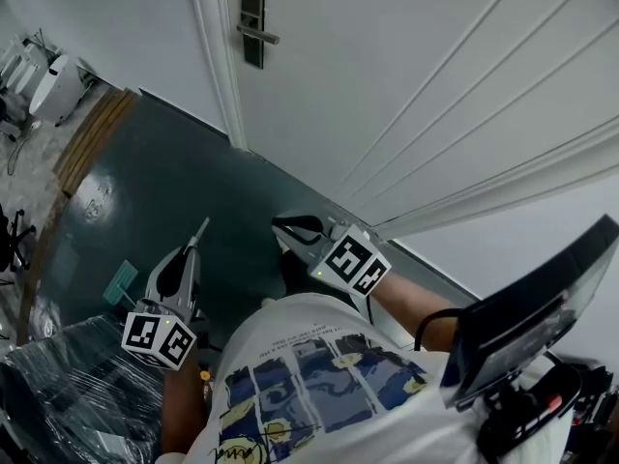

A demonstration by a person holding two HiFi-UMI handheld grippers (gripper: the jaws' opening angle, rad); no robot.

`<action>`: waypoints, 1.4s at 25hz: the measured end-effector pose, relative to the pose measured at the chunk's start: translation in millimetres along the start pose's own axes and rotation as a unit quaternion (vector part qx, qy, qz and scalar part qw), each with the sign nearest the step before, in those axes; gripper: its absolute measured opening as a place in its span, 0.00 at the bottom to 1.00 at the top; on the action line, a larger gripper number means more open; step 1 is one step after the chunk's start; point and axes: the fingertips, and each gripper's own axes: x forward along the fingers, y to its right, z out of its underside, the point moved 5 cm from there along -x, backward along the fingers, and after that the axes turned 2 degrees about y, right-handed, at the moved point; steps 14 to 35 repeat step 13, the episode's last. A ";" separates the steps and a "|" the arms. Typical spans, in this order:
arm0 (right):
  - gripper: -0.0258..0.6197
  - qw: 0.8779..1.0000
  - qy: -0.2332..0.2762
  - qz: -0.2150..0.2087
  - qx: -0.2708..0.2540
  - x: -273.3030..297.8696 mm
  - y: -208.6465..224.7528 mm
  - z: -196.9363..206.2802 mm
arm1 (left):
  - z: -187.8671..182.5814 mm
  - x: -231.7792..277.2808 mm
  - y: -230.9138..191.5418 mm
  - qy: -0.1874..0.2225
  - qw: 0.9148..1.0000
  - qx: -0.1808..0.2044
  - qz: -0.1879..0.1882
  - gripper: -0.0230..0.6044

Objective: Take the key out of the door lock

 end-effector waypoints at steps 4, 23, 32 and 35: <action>0.05 1.000 -0.001 -0.002 0.000 4.3 -0.9 -0.3 | 1.9 0.3 -3.9 -0.005 1.000 -0.004 -0.002 0.08; 0.05 1.000 -0.001 -0.003 -0.001 9.7 5.2 -0.5 | 3.0 1.9 -8.4 -0.020 1.000 -0.013 -0.014 0.08; 0.05 1.000 -0.001 -0.003 -0.001 9.7 5.2 -0.5 | 3.0 1.9 -8.4 -0.020 1.000 -0.013 -0.014 0.08; 0.05 1.000 -0.001 -0.003 -0.001 9.7 5.2 -0.5 | 3.0 1.9 -8.4 -0.020 1.000 -0.013 -0.014 0.08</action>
